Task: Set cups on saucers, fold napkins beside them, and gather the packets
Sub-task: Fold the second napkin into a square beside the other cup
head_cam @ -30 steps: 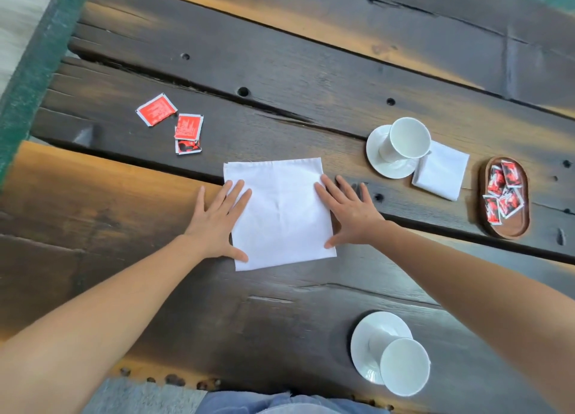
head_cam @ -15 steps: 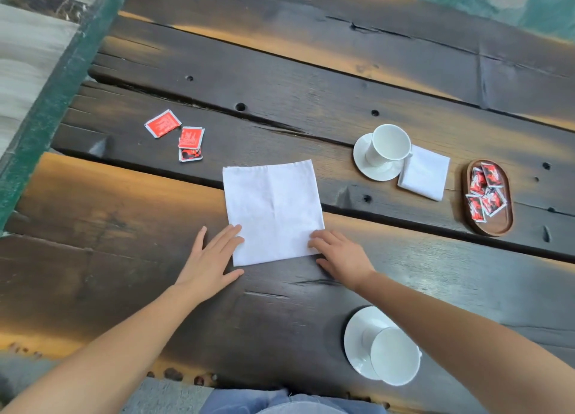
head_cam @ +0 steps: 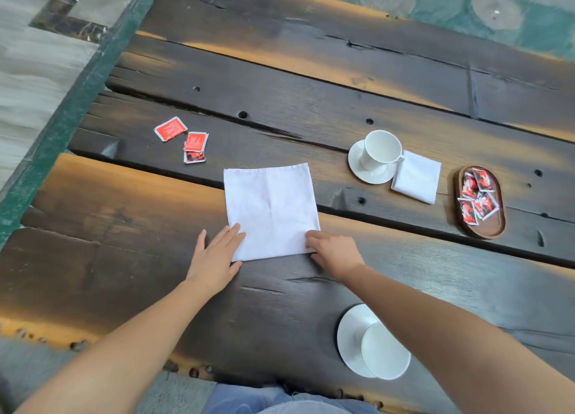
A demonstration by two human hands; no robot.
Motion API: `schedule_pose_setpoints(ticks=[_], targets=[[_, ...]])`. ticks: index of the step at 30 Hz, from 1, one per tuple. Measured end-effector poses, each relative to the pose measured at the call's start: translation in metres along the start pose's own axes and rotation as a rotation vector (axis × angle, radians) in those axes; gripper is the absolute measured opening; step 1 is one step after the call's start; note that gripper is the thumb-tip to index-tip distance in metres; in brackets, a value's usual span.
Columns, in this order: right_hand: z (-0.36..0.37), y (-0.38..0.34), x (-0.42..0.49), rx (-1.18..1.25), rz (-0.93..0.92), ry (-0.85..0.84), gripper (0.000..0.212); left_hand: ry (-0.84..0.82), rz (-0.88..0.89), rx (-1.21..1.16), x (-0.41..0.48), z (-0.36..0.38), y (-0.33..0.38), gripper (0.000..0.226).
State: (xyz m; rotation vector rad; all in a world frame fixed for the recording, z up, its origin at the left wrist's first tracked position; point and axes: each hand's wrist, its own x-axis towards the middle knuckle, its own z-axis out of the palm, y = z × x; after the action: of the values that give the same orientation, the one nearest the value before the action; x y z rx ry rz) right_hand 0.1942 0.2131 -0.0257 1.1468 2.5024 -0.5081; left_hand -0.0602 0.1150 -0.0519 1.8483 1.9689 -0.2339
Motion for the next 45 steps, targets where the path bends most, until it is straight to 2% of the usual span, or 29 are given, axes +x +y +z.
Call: schedule_pose_setpoints(ticks=[5, 8, 13, 17, 20, 23, 26, 28, 29, 31, 34, 37, 44, 45], targets=[[-0.002, -0.003, 0.011, -0.128, -0.014, -0.013, 0.018, -0.032, -0.059, -0.060, -0.002, 0.003, 0.010, 0.070], [-0.001, -0.002, 0.018, -0.121, 0.027, -0.004, 0.016, -0.043, -0.087, -0.078, -0.005, 0.004, 0.017, 0.077], [-0.002, 0.005, 0.016, 0.202, 0.116, 0.057, 0.011, -0.002, -0.113, -0.076, -0.019, 0.015, 0.020, 0.081], [-0.009, 0.012, 0.000, 0.349, 0.063, 0.058, 0.008, 0.031, -0.118, -0.096, -0.024, 0.018, 0.018, 0.070], [-0.009, 0.008, -0.018, 0.443, 0.053, 0.149, 0.010, 0.104, -0.122, -0.150, -0.022, 0.017, 0.020, 0.044], [0.002, 0.004, -0.039, 0.545, 0.034, 0.184, 0.017, 0.174, -0.166, -0.355, -0.020, 0.015, 0.022, 0.022], [0.015, 0.012, -0.055, 0.508, -0.024, 0.067, 0.042, 0.146, -0.146, -0.639, -0.030, 0.014, 0.021, 0.023], [0.023, 0.020, -0.059, 0.477, -0.003, -0.011, 0.059, 0.105, -0.102, -0.693, -0.039, 0.015, 0.017, 0.024], [0.025, 0.024, -0.059, 0.485, 0.025, -0.016, 0.061, 0.080, -0.072, -0.695, -0.043, 0.016, 0.017, 0.025], [0.027, 0.027, -0.057, 0.507, 0.064, 0.021, 0.047, 0.044, -0.032, -0.643, -0.050, 0.018, 0.018, 0.025], [0.022, 0.026, -0.051, 0.461, 0.066, 0.051, 0.029, 0.067, -0.061, -0.522, -0.055, 0.021, 0.022, 0.028], [0.019, 0.023, -0.050, 0.474, 0.057, 0.036, 0.011, 0.088, -0.116, -0.577, -0.060, 0.018, 0.027, 0.034], [0.025, 0.023, -0.049, 0.623, 0.173, -0.006, 0.015, 0.101, -0.240, -0.771, -0.065, 0.010, 0.036, 0.016], [0.025, 0.023, -0.048, 0.645, 0.202, -0.009, 0.017, 0.101, -0.253, -0.787, -0.065, 0.010, 0.037, 0.021]])
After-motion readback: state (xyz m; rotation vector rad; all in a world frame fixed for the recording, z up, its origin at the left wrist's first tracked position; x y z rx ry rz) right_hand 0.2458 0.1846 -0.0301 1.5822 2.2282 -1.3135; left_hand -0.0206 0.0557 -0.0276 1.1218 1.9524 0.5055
